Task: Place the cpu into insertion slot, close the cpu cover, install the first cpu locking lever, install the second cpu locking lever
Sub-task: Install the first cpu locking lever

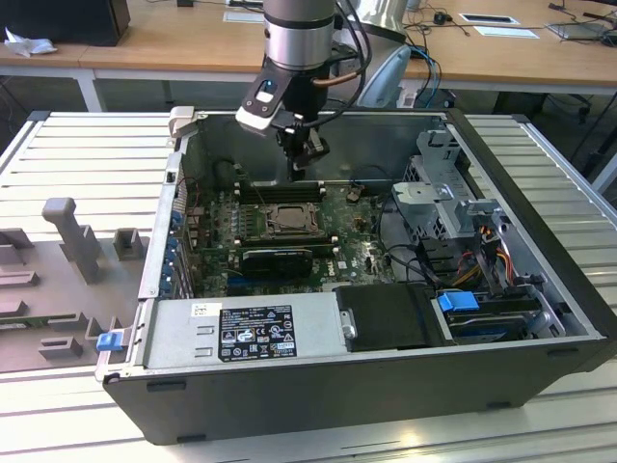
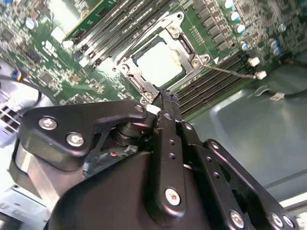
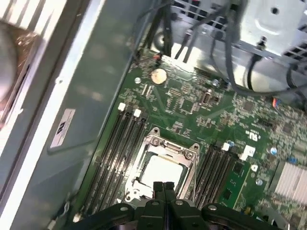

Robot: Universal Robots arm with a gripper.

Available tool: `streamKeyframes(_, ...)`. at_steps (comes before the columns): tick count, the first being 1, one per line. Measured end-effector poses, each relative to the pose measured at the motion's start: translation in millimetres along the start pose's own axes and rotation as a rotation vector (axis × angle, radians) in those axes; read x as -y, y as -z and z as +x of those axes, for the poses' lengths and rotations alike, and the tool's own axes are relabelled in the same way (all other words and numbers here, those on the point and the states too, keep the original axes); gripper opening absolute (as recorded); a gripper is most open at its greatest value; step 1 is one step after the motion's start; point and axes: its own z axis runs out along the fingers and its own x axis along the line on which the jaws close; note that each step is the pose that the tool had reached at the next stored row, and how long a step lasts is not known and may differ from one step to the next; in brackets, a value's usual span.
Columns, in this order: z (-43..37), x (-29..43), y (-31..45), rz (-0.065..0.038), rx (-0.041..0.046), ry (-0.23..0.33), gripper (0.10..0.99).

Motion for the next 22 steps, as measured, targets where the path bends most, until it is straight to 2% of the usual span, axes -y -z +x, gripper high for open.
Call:
streamKeyframes(11,0.0,0.0,-0.9,0.002,-0.0104,0.239,0.106)
streamKeyframes(14,0.0,0.0,-1.1,0.003,-0.0144,0.330,0.106)
streamKeyframes(22,0.0,0.1,-1.4,0.004,-0.0211,0.485,0.106)
